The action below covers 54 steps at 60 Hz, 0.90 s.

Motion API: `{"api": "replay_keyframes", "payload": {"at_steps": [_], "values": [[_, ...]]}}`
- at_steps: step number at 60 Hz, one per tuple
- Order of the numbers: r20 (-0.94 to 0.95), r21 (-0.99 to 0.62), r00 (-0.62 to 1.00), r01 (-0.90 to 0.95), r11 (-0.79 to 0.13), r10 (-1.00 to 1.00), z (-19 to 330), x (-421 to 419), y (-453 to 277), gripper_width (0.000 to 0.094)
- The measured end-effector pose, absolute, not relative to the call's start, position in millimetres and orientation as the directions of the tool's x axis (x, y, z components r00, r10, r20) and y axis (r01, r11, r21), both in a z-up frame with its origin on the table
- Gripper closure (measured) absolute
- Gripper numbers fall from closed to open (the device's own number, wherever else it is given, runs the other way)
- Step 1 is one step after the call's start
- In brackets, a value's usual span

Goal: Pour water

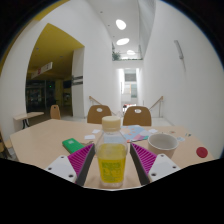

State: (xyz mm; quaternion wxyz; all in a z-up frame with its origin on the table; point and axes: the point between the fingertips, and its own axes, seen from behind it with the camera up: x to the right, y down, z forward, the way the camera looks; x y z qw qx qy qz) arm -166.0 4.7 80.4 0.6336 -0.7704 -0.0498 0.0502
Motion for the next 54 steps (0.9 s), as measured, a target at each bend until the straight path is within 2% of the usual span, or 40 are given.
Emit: {"api": "replay_keyframes", "payload": {"at_steps": [5, 7, 8, 13, 19, 25, 31, 37, 42, 45, 46, 48, 54], "values": [[-0.01, -0.982, 0.989, 0.017, -0.186, 0.146, 79.5, -174.9, 21.3, 0.0216], [0.006, -0.982, 0.99, 0.033, -0.186, 0.143, 78.0, -174.4, 26.0, 0.0306], [0.014, -0.981, 0.99, 0.04, -0.188, 0.138, 76.5, -172.6, 27.8, 0.0415], [0.042, -0.982, 0.99, 0.066, -0.179, 0.132, 76.5, -170.3, 26.8, 0.0441], [0.007, -0.982, 0.989, 0.035, -0.186, 0.15, 74.1, -170.1, 29.8, 0.0568], [-0.11, -0.978, 0.983, -0.081, -0.191, 0.144, 80.5, -167.6, 33.5, 0.0596], [-0.345, -0.93, 0.932, -0.324, -0.173, 0.112, 113.2, -160.9, 38.1, 0.0596], [-0.702, -0.71, 0.703, -0.679, -0.184, 0.115, 147.1, -145.6, 44.1, 0.0596], [-0.899, -0.437, 0.429, -0.876, -0.204, 0.083, 153.1, -127.5, 56.4, 0.0596], [-0.962, -0.272, 0.267, -0.933, -0.237, 0.056, 149.8, -123.5, 60.2, 0.0594], [-0.977, -0.212, 0.21, -0.953, -0.217, 0.029, 158.3, -136.1, 58.0, 0.0595], [-0.991, -0.135, 0.133, -0.957, -0.257, 0.024, 143.7, -125.5, 57.7, 0.0595], [-0.994, 0.112, -0.105, -0.947, -0.301, -0.039, 134.5, -128.0, 43.1, 0.0596]]}}
